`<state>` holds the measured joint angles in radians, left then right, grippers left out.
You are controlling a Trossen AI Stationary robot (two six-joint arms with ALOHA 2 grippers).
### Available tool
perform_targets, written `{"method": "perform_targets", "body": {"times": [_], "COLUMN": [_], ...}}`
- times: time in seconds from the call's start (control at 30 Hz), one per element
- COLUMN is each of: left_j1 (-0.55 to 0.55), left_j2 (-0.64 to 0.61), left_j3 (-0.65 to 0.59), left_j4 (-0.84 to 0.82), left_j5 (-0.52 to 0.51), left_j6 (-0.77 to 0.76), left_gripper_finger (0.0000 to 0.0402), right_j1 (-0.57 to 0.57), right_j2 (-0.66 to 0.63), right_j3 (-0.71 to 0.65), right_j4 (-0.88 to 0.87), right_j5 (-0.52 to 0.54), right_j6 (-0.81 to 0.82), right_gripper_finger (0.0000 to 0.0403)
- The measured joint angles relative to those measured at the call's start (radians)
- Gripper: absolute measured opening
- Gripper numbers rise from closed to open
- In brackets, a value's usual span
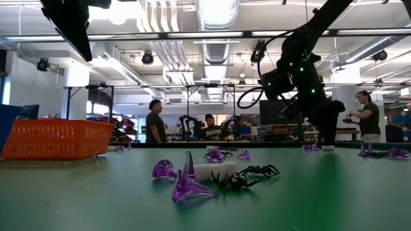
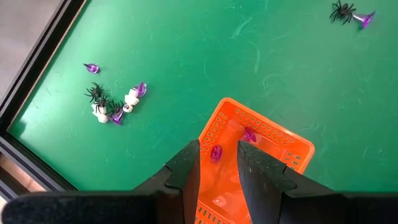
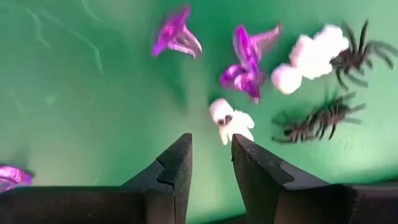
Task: Sort Halloween decoration
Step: Put the white skeleton toy into the yellow bin
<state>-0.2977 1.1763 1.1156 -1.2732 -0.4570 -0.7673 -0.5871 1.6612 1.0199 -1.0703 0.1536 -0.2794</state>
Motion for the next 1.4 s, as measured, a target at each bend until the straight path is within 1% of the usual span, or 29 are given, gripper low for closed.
{"method": "perform_targets", "body": {"times": [0.13, 0.27, 0.43, 0.53, 0.73, 0.9, 1.0, 1.2, 1.4], "left_j1": [0.000, 0.000, 0.000, 0.000, 0.000, 0.000, 0.000, 0.000, 0.000], "left_j2": [0.000, 0.000, 0.000, 0.000, 0.000, 0.000, 0.000, 0.000, 0.000], "left_j3": [0.000, 0.000, 0.000, 0.000, 0.000, 0.000, 0.000, 0.000, 0.000], "left_j4": [0.001, 0.001, 0.001, 0.001, 0.001, 0.001, 0.001, 0.001, 0.001], "left_j5": [0.028, 0.030, 0.030, 0.030, 0.030, 0.030, 0.030, 0.030, 0.030], "left_j6": [-0.001, -0.008, -0.008, -0.008, -0.008, -0.008, -0.008, -0.008, -0.008], "left_gripper_finger": [0.0089, 0.0089, 0.0089, 0.0089, 0.0089, 0.0089, 0.0089, 0.0089, 0.0089], "right_j1": [-0.013, -0.035, -0.056, -0.062, -0.084, -0.108, -0.117, -0.128, -0.128], "right_j2": [0.003, 0.003, 0.003, 0.004, 0.004, 0.000, 0.001, 0.001, -0.012], "right_j3": [0.000, 0.000, -0.005, -0.015, -0.057, -0.079, -0.077, -0.076, -0.076], "right_j4": [0.039, 0.054, 0.054, 0.057, 0.113, 0.150, 0.148, 0.146, 0.115], "right_j5": [0.008, 0.031, 0.018, -0.023, -0.019, -0.030, -0.035, -0.036, -0.034], "right_j6": [-0.009, -0.009, 0.011, 0.014, 0.019, 0.093, 0.137, 0.215, 0.303], "right_gripper_finger": [0.0105, 0.0108, 0.0109, 0.0109, 0.0109, 0.0106, 0.0088, 0.0023, 0.0015]}}
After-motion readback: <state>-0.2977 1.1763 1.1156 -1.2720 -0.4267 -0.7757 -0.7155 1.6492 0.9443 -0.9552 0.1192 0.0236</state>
